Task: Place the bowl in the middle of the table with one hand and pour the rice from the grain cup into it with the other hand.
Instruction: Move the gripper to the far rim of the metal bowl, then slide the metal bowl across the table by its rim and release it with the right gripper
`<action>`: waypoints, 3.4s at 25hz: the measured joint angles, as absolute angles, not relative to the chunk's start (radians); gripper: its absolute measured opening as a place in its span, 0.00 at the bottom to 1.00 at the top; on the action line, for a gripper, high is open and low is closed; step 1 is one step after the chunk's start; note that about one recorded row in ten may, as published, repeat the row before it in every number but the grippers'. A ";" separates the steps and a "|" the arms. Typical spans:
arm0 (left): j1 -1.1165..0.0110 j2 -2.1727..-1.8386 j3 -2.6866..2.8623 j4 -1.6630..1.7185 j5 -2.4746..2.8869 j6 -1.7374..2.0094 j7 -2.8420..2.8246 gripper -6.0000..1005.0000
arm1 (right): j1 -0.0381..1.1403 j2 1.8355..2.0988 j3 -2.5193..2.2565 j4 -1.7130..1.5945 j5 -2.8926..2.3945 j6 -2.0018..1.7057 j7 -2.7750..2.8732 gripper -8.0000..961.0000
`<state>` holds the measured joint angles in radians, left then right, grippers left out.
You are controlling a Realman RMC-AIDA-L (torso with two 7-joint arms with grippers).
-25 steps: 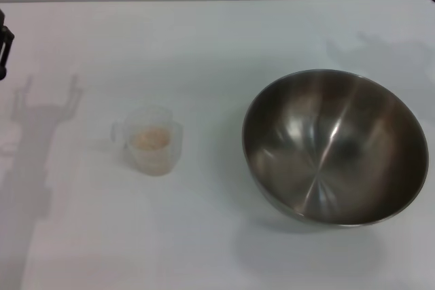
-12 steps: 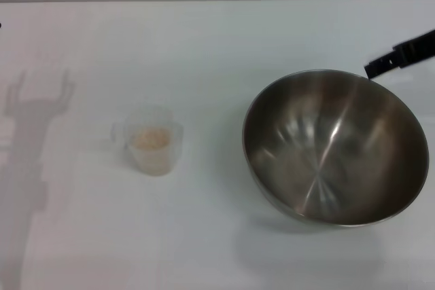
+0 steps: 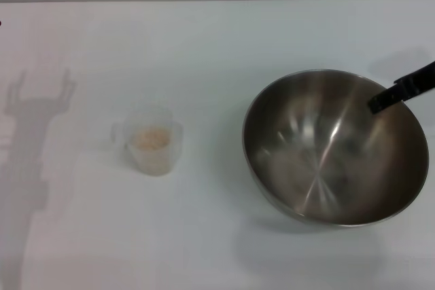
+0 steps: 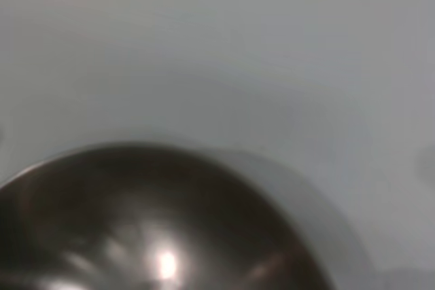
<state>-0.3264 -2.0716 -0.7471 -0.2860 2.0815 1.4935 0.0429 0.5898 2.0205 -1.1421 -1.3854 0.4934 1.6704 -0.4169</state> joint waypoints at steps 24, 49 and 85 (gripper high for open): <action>-0.320 -2.073 -0.747 -0.290 2.082 1.495 0.043 0.79 | 0.594 2.037 -1.152 -1.297 0.454 1.647 -0.473 0.35; -0.315 -2.074 -0.746 -0.291 2.084 1.505 0.042 0.79 | 0.590 2.073 -1.028 -1.429 0.584 1.608 -0.557 0.04; -0.301 -2.075 -0.737 -0.298 2.088 1.522 0.041 0.78 | 0.681 2.075 -1.104 -1.213 0.608 1.490 -0.607 0.21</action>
